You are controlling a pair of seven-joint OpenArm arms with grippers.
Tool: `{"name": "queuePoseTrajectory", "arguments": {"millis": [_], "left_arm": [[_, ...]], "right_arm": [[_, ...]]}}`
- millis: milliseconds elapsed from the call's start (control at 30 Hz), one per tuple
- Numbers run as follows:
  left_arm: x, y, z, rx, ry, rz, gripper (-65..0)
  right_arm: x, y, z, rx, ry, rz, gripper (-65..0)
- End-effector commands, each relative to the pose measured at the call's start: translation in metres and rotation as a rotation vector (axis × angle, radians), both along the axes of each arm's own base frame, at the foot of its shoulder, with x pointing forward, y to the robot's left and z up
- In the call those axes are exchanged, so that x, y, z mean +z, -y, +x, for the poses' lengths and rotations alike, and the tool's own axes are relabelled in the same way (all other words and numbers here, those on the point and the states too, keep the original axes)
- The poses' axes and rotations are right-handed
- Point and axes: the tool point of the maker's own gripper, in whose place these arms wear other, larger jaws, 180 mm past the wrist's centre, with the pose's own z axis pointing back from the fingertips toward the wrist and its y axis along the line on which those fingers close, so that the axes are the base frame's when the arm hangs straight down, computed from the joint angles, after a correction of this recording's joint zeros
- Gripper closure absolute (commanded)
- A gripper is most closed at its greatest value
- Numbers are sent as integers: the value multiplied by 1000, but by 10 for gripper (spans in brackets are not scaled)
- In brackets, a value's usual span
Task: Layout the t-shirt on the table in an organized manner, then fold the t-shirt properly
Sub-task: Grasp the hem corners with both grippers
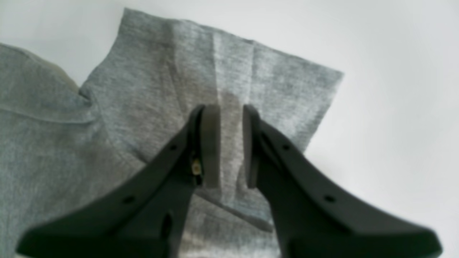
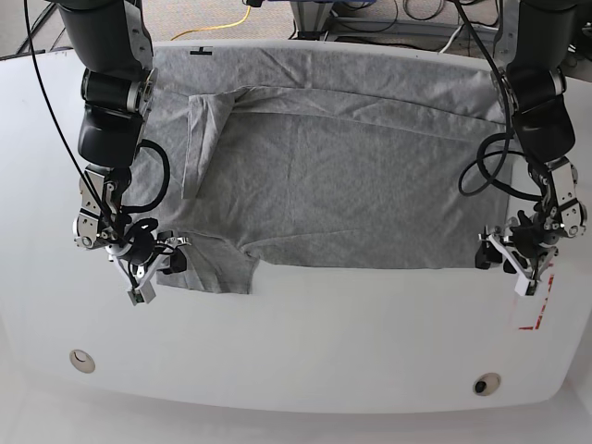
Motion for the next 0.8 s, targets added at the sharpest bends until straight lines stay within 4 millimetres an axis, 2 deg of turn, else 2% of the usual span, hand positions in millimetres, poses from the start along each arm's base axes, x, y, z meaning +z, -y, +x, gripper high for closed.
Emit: {"name": "queuePoseTrajectory", "arguments": {"millis": [0,200,567,767], "left_arm": [[26,-16,16,37,73,20,-379],[24,-21,16,65,68,25,-379],[-6,-4,14,33,-18,-15,-379],[-16,-5,12,61,-37,-2,-379]], "right_arm": [[26,6,18,-9,77,7,-100],[26,6,18,-9,78,9,-100],[26,5,18,-10,77,11,-101],[25,6,17,-11,75,13,-101]]}}
